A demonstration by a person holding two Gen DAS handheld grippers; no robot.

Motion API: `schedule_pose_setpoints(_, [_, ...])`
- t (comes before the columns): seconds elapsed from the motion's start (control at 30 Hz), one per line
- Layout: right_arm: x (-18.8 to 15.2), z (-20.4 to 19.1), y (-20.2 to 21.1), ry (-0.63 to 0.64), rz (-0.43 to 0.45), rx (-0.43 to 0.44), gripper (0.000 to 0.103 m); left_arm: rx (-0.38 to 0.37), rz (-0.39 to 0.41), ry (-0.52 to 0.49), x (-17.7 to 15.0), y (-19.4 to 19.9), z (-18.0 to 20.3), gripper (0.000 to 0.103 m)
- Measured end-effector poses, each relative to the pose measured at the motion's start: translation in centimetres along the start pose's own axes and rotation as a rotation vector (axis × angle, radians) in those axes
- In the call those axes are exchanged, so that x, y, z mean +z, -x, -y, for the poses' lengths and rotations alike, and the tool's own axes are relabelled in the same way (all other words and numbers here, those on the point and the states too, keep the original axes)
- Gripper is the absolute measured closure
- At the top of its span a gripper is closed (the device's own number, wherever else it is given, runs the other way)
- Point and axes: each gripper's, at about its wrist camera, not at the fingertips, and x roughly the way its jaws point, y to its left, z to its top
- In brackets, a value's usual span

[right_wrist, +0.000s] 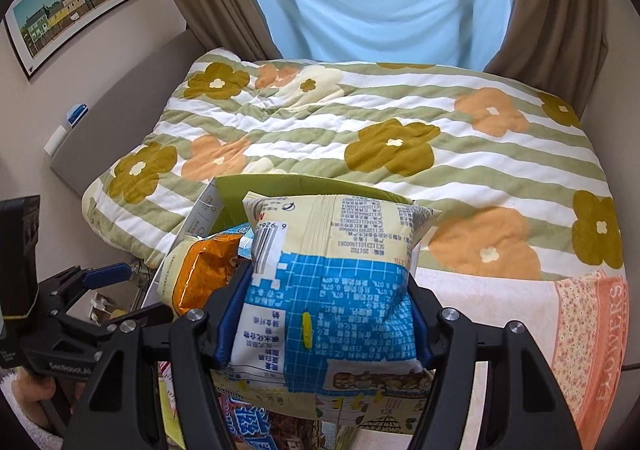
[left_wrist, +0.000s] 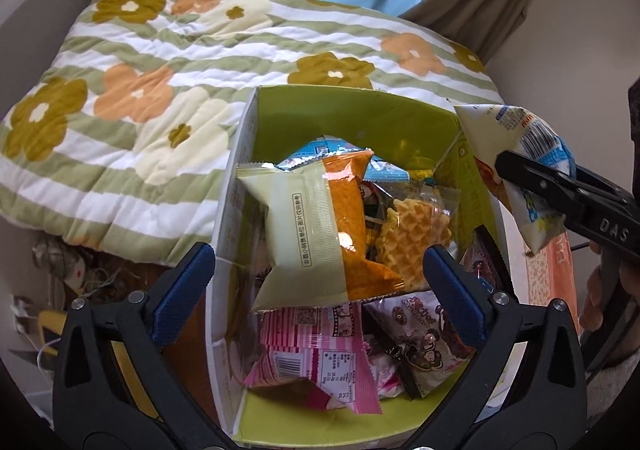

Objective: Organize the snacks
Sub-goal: 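Open both grippers to release the packets into the box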

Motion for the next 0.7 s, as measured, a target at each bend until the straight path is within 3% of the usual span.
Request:
schedule_pose_setpoints(0.27, [1.3, 0.0, -2.1, -0.011, -0.042, 0.024, 0.039, 0.019, 0.008, -0.001, -0.1, 0.6, -0.2, 0.0])
schedule_pose_setpoints(0.33, [1.5, 0.1, -2.4, -0.018, -0.048, 0.036, 0.032, 0.018, 0.014, 0.006, -0.2, 0.9, -0.3, 0.0])
schedule_pose_setpoints(0.4, [1.5, 0.0, -2.2, -0.034, -0.024, 0.036, 0.009, 0.018, 0.018, 0.005, -0.3, 1.2, -0.4, 0.0])
schedule_pose_setpoints(0.7, [0.0, -0.4, 0.5, -0.034, 0.03, -0.016, 0.007, 0.008, 0.047, -0.011, -1.2, 2.8, -0.5, 0.0])
